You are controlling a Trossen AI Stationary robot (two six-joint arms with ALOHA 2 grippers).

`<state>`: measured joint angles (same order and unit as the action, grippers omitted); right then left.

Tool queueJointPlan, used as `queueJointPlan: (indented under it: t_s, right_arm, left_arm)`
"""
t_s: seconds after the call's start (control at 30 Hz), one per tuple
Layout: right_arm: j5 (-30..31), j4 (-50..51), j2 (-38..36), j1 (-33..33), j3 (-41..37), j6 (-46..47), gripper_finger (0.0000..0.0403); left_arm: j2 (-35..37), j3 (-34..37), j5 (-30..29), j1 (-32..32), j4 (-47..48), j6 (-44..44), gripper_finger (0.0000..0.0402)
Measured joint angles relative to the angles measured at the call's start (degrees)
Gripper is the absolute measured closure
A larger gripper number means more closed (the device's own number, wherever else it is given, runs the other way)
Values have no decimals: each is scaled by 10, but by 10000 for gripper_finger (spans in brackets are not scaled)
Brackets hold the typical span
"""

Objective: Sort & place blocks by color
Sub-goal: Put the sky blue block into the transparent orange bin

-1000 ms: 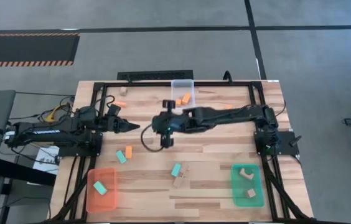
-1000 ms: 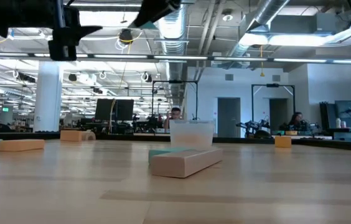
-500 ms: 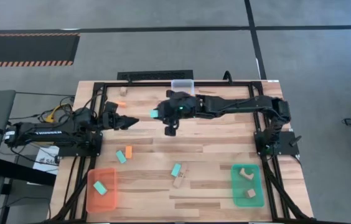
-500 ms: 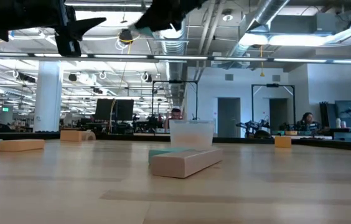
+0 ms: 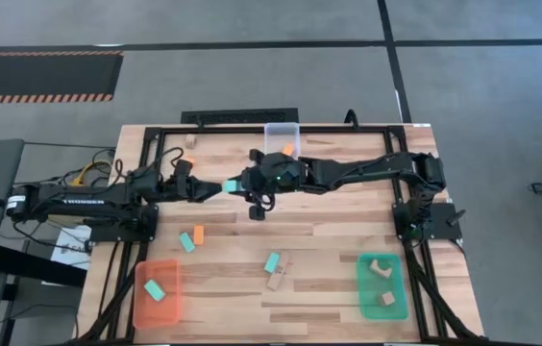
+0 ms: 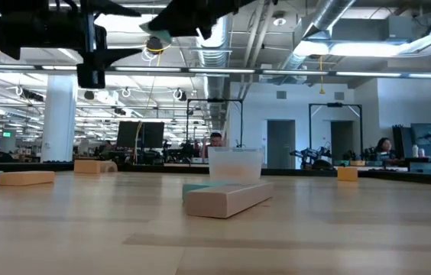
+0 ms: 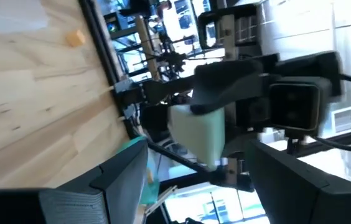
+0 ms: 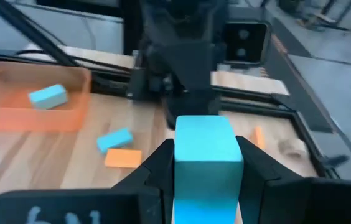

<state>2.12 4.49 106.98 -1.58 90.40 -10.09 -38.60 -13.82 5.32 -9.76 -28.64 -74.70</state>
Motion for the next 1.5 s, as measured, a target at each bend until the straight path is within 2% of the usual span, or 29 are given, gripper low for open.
queueJointPlan:
  t_s: [0.47, 0.73, 0.93, 1.03, 1.33, 1.5]
  right_arm:
    - [6, -3, 3, -4, 0, -9, 276]
    - [-9, -1, 3, -4, 0, -19, 276]
    - [-21, 9, 2, -4, 0, -34, 275]
    - [-23, 13, 2, -4, 1, -36, 275]
    - [-24, 25, 2, -4, 1, -55, 274]
    - [-27, 37, 2, -4, 0, -59, 269]
  left_arm:
    - [-127, -1, 5, 0, -166, -17, 145]
    - [-190, -27, 23, 0, -213, -13, 146]
    - [-206, -37, 24, 0, -210, -6, 150]
    - [-207, -37, 24, 0, -208, -8, 171]
    - [-207, -38, 22, 0, -180, -9, 277]
    - [-207, -38, 23, 0, -169, -5, 291]
